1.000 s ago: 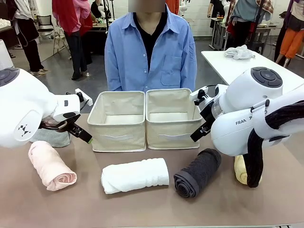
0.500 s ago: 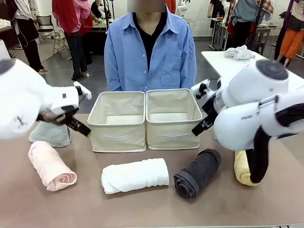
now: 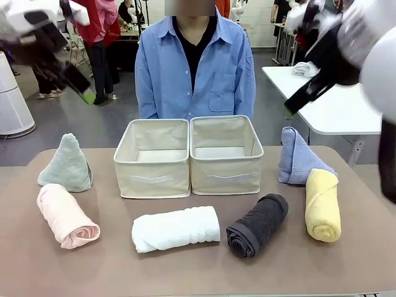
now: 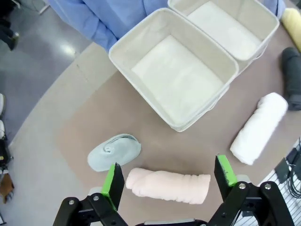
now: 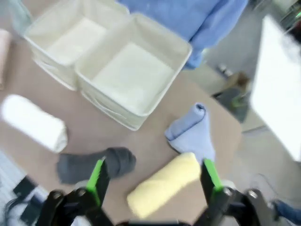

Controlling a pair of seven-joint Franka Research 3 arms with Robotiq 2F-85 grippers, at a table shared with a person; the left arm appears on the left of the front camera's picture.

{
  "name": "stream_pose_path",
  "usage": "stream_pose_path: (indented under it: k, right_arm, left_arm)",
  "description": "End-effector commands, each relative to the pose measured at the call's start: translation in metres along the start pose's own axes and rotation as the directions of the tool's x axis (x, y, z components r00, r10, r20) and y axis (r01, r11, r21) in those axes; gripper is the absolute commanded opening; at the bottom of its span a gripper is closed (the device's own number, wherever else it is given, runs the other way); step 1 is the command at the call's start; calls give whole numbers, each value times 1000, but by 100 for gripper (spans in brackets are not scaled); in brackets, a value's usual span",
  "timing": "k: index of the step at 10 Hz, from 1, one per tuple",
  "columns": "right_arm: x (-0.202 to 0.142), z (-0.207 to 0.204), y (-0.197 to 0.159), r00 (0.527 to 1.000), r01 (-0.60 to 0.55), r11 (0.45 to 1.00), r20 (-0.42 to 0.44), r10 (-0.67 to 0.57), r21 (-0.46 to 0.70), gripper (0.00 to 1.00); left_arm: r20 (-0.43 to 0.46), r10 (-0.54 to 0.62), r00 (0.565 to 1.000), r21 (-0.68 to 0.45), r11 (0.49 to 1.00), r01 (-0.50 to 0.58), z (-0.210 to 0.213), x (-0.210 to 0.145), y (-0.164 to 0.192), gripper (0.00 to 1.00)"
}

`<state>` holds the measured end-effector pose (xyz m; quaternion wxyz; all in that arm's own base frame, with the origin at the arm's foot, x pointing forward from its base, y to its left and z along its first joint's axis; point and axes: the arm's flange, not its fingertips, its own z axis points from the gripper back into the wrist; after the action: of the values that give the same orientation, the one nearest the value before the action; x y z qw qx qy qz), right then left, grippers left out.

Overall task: Sort the towels based on their folding style.
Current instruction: Pick up one triangle-folded towel and place it in the left Fabric basket.

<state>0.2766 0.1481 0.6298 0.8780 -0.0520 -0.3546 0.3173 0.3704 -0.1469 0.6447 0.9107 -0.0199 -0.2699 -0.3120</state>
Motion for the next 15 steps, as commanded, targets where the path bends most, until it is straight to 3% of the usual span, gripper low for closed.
stream_pose_path:
  k: [1, 3, 4, 9, 10, 11, 12, 14, 15]
  right_arm:
    - [14, 40, 12, 1000, -7, 999, 7, 7, -52, 100]
    - [14, 56, 12, 999, 22, 996, 42, -19, -83, 100]
    - [14, 60, 9, 999, -13, 999, 35, 14, -34, 100]
    - [14, 60, 9, 999, -13, 999, 35, 14, -34, 100]
    - [15, 63, 11, 999, -5, 999, 37, 7, -36, 100]
    - [16, 55, -23, 997, -72, 982, 27, 69, 177, 100]
    - [14, 43, -56, 995, -102, 930, 40, 94, 353, 100]
    - [-6, 7, -139, 992, -41, 806, 122, -39, 591, 100]
    - [-25, -9, -174, 980, -20, 739, 160, -120, 673, 100]
  left_arm:
    - [-30, -40, 999, 38, 998, 42, 17, 9, -4, 100]
    - [-33, -49, 998, 34, 998, 50, 25, 3, -5, 100]
    - [-10, -25, 1000, 17, 1000, 25, 29, 13, -7, 100]
    - [-18, -24, 1000, 18, 1000, 25, 30, 12, -8, 100]
    - [-44, -81, 996, -176, 982, 72, 22, 14, 25, 100]
    - [-5, -101, 995, -256, 962, 96, 14, 16, 57, 100]
    - [35, -156, 987, -409, 899, 157, 4, 13, 88, 100]
    - [213, -110, 971, -595, 773, 218, -13, -3, 162, 100]
    - [285, -55, 957, -627, 744, 229, -17, -18, 188, 100]
